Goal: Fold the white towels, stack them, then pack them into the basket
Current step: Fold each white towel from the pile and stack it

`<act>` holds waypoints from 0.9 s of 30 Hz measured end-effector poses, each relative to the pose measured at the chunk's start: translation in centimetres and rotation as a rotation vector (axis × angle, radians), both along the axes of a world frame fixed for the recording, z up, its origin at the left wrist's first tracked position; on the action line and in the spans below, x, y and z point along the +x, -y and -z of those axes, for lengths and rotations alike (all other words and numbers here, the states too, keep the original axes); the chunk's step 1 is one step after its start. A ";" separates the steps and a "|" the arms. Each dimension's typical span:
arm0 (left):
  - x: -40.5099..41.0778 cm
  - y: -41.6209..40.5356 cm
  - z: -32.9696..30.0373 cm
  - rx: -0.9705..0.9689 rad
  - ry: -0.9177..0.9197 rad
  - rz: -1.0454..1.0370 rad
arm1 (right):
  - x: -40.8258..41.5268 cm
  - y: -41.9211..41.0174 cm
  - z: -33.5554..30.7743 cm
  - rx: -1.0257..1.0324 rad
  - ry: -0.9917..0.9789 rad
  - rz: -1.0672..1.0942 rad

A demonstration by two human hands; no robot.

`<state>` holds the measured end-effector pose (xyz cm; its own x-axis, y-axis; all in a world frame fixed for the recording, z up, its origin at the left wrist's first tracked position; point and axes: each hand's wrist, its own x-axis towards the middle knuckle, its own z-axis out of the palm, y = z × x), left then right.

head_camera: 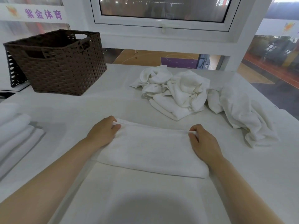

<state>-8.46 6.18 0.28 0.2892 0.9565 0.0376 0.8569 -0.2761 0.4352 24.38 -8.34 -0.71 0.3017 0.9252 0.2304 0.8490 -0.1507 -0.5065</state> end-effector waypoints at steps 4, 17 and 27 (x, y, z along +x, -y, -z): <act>0.3 -0.2 -0.9 0.172 -0.037 0.069 | 0.2 -0.5 -1.1 -0.036 0.015 -0.031; 2.9 -3.7 0.5 -0.005 -0.058 -0.027 | 0.3 -0.8 -0.7 -0.051 -0.005 0.059; 3.0 -1.0 -1.0 0.000 -0.032 -0.043 | -1.1 -0.2 -2.2 -0.340 0.097 0.074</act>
